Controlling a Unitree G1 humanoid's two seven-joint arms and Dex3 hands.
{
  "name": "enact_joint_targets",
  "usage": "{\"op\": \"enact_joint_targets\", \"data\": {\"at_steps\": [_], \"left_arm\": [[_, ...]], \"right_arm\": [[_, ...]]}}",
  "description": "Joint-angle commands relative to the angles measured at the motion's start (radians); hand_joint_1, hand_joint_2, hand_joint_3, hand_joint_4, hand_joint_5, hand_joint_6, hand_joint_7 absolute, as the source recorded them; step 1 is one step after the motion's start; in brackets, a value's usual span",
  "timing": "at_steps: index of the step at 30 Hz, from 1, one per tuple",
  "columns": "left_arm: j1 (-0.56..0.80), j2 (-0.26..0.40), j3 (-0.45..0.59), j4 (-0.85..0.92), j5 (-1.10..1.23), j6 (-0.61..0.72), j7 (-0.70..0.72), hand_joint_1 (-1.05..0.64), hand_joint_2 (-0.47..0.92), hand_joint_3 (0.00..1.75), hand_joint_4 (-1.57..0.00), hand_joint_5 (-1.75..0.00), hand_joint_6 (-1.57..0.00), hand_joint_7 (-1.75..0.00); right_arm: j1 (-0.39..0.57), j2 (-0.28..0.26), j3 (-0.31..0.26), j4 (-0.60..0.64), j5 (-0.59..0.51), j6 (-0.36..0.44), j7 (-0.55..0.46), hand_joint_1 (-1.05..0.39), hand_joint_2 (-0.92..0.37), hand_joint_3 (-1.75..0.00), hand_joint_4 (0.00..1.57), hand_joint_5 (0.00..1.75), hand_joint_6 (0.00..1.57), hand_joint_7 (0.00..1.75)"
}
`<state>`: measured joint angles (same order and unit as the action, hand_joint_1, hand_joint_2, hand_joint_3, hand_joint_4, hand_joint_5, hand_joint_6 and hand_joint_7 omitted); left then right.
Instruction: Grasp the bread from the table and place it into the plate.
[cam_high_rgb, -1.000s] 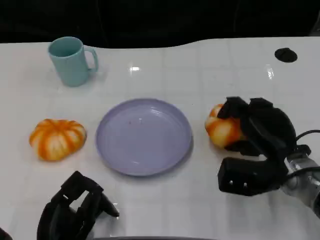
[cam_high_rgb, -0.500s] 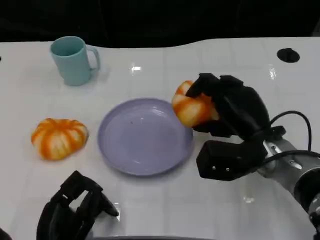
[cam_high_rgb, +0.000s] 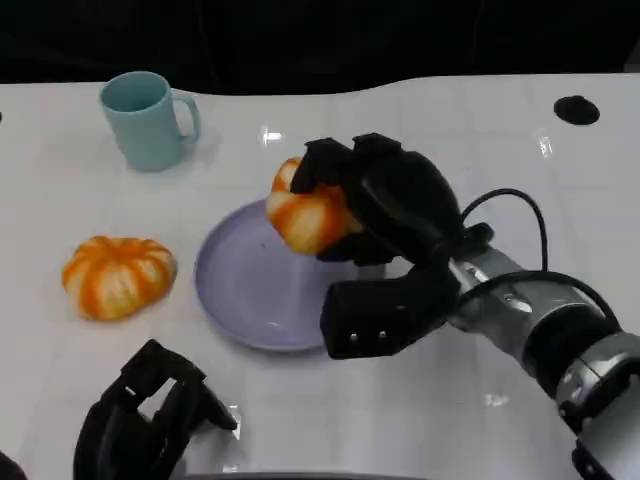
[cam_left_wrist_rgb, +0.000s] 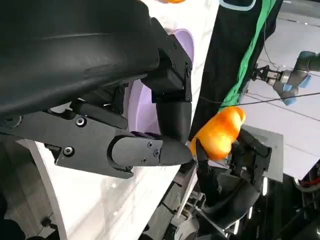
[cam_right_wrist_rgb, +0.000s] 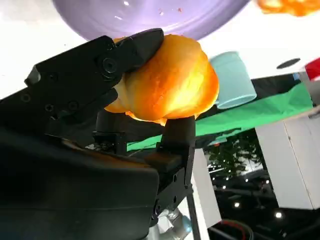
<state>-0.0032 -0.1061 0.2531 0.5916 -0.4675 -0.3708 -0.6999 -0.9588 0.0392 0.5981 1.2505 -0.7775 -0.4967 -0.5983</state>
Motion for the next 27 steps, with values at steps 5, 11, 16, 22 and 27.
{"op": "enact_joint_targets", "data": {"at_steps": [5, 11, 16, 22, 27], "left_arm": [[0.007, 0.010, -0.011, -0.009, 0.008, -0.011, -0.004, -0.52, 0.92, 0.25, -0.61, -1.75, -0.51, -1.49], [0.014, 0.008, -0.021, -0.021, 0.014, -0.007, 0.004, -0.53, 0.92, 0.25, -0.61, -1.75, -0.52, -1.49], [0.014, -0.004, -0.021, -0.019, 0.011, -0.015, 0.009, -0.52, 0.92, 0.25, -0.62, -1.75, -0.52, -1.49], [0.003, -0.011, -0.019, -0.006, 0.011, -0.015, 0.008, -0.52, 0.92, 0.24, -0.63, -1.75, -0.52, -1.49], [0.008, -0.018, -0.017, -0.016, 0.011, -0.009, 0.016, -0.53, 0.92, 0.23, -0.63, -1.75, -0.54, -1.47]], "right_arm": [[-0.049, 0.058, 0.027, 0.042, -0.026, 0.081, -0.033, -0.17, -0.66, -0.71, 0.86, 1.75, 0.60, 1.74], [-0.045, 0.084, 0.048, 0.052, -0.044, 0.121, -0.083, -0.20, -0.61, -0.75, 0.86, 1.75, 0.66, 1.55], [-0.049, 0.092, 0.071, 0.056, -0.049, 0.165, 0.011, -0.36, -0.90, -0.31, 0.62, 0.95, 0.68, 0.53], [-0.048, 0.093, 0.096, 0.047, -0.049, 0.178, 0.122, -0.59, -0.92, -0.35, 0.33, 0.25, 0.40, 0.01], [-0.038, 0.098, 0.100, 0.033, -0.040, 0.192, 0.165, -0.69, -0.92, -0.38, 0.16, 0.15, 0.24, 0.00]]}}
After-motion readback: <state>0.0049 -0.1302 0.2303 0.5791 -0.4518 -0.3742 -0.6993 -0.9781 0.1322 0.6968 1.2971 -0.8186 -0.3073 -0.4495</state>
